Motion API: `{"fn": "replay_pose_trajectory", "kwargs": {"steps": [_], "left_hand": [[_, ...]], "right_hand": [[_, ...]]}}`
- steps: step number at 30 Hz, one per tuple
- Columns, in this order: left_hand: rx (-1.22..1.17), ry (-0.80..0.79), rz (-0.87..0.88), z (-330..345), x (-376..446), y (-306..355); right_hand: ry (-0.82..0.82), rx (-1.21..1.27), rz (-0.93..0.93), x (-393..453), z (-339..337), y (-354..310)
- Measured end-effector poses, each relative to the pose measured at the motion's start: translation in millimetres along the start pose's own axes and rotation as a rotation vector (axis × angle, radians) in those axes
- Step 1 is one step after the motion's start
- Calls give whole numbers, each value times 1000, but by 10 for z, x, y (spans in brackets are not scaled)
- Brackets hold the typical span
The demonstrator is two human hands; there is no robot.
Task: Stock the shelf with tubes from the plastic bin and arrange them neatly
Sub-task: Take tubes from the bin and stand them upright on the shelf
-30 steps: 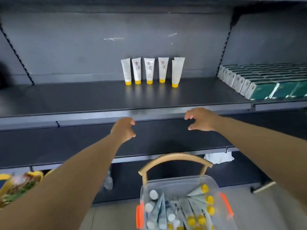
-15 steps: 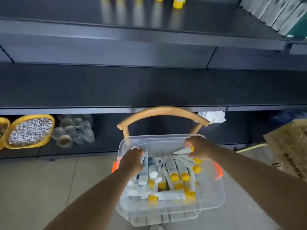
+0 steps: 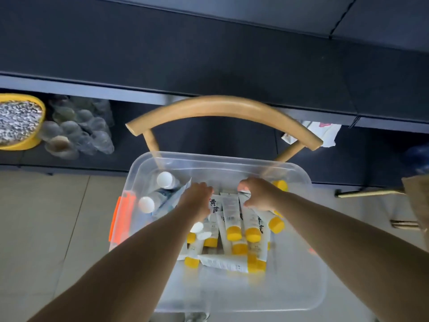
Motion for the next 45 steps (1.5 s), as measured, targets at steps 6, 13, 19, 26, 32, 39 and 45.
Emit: {"fn": "replay_pose_trajectory", "kwargs": {"steps": [6,13,19,26,32,39,45], "left_hand": [[136,-82,17,156,293,73],[285,-216,4,376,509,49],[350,-226,30,428,552,73],[328,-214,73,425,534,72],[175,-169,40,399,480,54],[-24,-208,10,290,342,69],[-152,-172,7,278,260,78]], "right_hand": [[-77,-17,-16,369,294,-79],[-191,-12,-39,611,432,-145],[-255,-92,-73,610,414,-116],[-284,-238,-72,509,442,-207],[-286,-81,-68,427,394,-115],[-335,63,-27,346,278,10],[-273,173,-17,293,172,53]]}}
Point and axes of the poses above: each hand's wrist, its own x-axis towards the middle knuckle, its own z-axis out of the palm, y = z × x, the point moved 2 cm from there along x, towards the middle knuckle
